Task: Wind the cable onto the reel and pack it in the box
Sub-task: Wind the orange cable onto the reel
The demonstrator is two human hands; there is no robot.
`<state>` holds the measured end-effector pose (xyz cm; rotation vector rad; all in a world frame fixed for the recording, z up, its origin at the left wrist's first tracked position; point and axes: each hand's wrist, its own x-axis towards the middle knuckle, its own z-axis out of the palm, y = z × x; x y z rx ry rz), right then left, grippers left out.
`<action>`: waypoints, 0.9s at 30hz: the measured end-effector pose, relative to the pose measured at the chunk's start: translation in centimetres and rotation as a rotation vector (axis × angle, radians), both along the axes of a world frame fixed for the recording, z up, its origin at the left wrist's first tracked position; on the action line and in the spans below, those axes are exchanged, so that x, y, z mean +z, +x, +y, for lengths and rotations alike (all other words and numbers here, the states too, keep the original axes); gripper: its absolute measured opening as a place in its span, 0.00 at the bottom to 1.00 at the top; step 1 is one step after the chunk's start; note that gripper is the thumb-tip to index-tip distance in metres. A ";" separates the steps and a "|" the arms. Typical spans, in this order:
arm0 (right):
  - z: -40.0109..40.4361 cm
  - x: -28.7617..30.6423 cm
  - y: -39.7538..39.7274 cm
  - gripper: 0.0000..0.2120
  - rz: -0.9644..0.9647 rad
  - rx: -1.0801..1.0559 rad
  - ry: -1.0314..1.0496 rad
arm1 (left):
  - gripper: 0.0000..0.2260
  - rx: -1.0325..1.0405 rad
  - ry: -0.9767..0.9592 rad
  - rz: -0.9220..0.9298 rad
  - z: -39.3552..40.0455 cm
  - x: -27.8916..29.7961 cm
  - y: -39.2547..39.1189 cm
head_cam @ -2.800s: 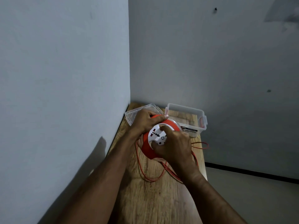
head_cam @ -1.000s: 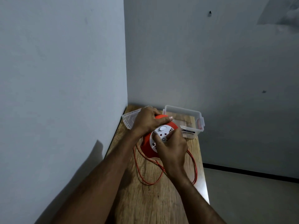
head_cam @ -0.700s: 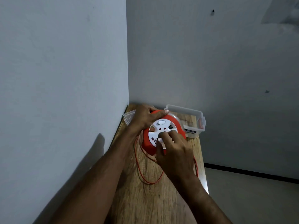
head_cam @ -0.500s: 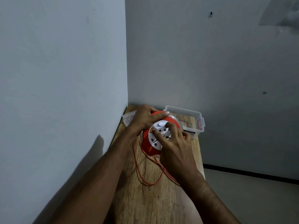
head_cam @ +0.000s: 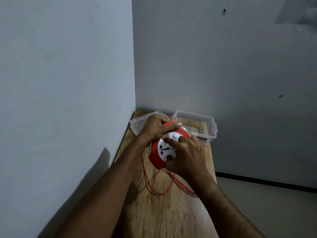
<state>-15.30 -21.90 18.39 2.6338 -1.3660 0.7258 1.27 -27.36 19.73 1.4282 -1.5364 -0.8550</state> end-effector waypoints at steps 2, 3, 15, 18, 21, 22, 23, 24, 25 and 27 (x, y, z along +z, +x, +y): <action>0.1 0.0 0.3 0.29 -0.062 -0.045 -0.013 | 0.16 0.011 0.014 0.023 -0.1 -0.5 0.1; 0.2 -0.1 0.6 0.28 -0.094 -0.079 -0.009 | 0.16 0.027 0.023 0.025 -0.1 -0.7 0.1; 1.7 -2.6 2.6 0.30 -0.518 -0.317 0.416 | 0.22 0.148 0.106 -0.035 0.7 -3.7 0.0; 2.3 -2.0 2.4 0.16 -0.426 -0.224 0.285 | 0.20 0.165 0.112 -0.032 0.8 -3.5 0.5; 3.0 -1.5 1.7 0.11 -0.235 -0.089 0.018 | 0.20 0.186 0.129 -0.029 1.0 -2.9 1.0; 2.9 -1.5 1.3 0.13 -0.199 -0.029 -0.017 | 0.19 0.177 0.130 -0.031 1.1 -2.8 1.1; 2.7 -1.6 0.9 0.18 -0.153 0.019 -0.022 | 0.19 0.163 0.128 -0.033 1.1 -2.7 1.3; 2.5 -1.5 0.4 0.24 -0.083 0.051 -0.003 | 0.19 0.149 0.125 -0.035 1.1 -2.6 1.4; 2.3 -1.3 0.0 0.29 0.001 0.066 0.014 | 0.19 0.138 0.124 -0.030 1.1 -2.5 1.4; 1.8 -0.9 -0.5 0.37 0.160 0.079 0.054 | 0.19 0.128 0.127 -0.016 1.0 -2.4 1.4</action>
